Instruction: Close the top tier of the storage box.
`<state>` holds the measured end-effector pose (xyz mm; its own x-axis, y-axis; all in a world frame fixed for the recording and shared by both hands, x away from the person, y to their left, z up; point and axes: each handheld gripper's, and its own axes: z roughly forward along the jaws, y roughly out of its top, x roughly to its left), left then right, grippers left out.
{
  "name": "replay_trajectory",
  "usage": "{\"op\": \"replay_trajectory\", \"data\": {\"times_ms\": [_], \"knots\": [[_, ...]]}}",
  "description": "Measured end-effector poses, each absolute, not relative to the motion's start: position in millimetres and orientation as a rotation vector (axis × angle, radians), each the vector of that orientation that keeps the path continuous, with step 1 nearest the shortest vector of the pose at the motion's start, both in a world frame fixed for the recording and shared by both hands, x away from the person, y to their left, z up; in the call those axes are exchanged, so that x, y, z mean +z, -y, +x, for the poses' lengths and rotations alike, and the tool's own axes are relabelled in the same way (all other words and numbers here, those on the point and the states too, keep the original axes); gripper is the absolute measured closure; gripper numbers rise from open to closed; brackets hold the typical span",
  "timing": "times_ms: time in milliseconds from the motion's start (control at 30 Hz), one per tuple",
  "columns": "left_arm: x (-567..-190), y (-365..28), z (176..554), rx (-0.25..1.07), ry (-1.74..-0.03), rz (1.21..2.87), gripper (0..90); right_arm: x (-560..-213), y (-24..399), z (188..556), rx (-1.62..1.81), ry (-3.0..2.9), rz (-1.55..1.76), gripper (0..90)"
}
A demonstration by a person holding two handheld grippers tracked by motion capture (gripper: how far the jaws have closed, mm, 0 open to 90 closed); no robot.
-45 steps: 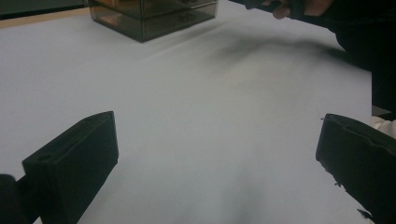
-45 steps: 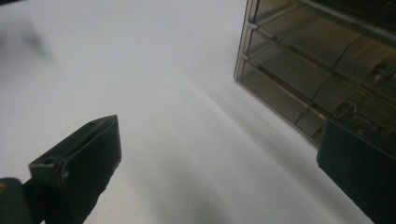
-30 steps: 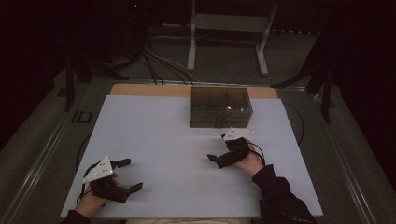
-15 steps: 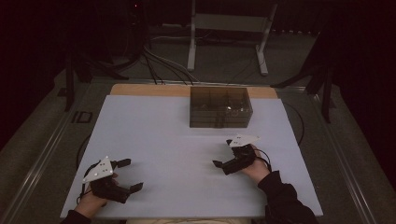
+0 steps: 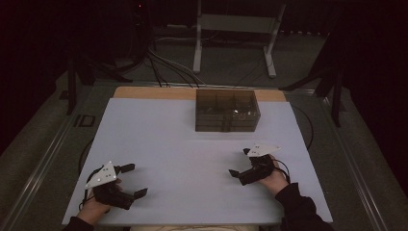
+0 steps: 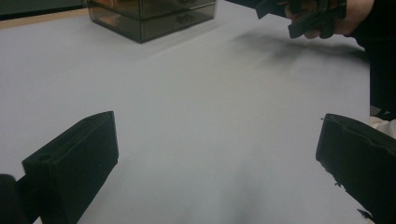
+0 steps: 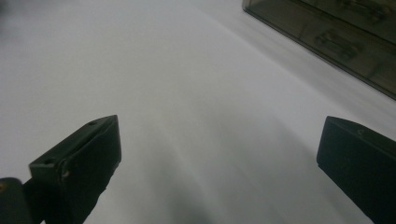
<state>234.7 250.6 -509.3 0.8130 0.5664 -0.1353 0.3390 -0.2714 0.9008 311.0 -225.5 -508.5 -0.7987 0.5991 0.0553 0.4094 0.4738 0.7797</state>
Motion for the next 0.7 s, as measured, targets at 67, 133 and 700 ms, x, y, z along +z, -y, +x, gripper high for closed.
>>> {"op": "replay_trajectory", "data": {"times_ms": [67,133,700], "knots": [[-509.3,-250.6,234.9,0.255,-0.683,1.885,0.0,-508.8,231.6,309.0,1.231,-2.486,0.889,0.2],[-509.4,-250.4,234.8,0.254,-0.682,1.885,0.0,-509.7,237.6,307.0,1.222,-2.481,0.902,0.2],[-510.0,-250.0,235.5,0.253,-0.681,1.891,0.0,-514.9,275.0,300.0,1.197,-2.405,1.058,0.2]]}}
